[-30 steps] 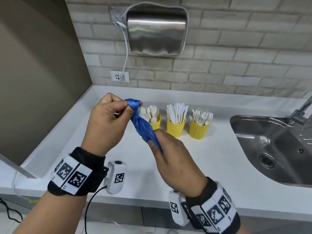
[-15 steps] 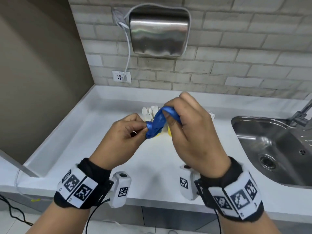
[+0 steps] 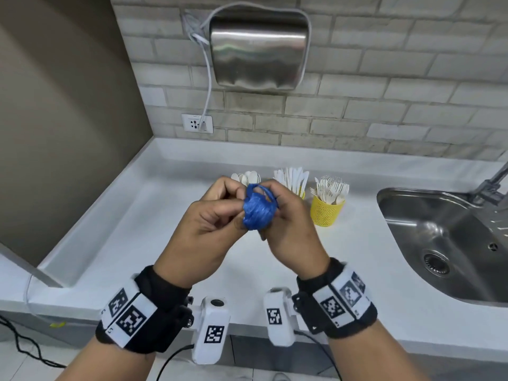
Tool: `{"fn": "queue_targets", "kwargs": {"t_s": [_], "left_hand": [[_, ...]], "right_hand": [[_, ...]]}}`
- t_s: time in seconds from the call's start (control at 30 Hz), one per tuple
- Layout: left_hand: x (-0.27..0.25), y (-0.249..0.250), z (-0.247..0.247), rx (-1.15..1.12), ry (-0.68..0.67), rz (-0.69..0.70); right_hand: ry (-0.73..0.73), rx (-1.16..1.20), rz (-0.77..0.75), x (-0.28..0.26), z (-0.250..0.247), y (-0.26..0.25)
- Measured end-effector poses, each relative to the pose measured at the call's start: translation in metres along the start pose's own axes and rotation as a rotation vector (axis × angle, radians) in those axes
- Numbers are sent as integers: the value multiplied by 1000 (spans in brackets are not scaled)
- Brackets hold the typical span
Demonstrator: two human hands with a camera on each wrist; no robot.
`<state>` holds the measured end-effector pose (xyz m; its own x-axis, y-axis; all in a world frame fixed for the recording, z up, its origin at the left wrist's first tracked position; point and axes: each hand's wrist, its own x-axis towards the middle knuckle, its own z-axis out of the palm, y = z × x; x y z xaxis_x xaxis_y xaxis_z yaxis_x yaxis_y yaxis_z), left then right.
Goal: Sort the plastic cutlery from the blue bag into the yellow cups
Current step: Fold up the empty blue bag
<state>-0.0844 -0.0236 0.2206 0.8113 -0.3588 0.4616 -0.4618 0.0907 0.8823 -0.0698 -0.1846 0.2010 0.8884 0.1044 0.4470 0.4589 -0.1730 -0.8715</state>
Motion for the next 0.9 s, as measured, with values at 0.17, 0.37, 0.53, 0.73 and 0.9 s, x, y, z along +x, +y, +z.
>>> {"fn": "queue_targets", "kwargs": {"t_s": [0.17, 0.37, 0.53, 0.73, 0.9], "left_hand": [[2, -9, 4, 62, 153, -26], [2, -32, 1, 221, 281, -60], [2, -36, 5, 237, 310, -144], [-1, -31, 13, 221, 273, -145], [-2, -20, 6, 191, 93, -139]], "right_hand": [[85, -11, 120, -28, 20, 2], [74, -359, -19, -45, 16, -1], [127, -518, -117, -40, 10, -7], [197, -623, -191, -21, 9, -15], [147, -606, -234, -3, 10, -18]]}}
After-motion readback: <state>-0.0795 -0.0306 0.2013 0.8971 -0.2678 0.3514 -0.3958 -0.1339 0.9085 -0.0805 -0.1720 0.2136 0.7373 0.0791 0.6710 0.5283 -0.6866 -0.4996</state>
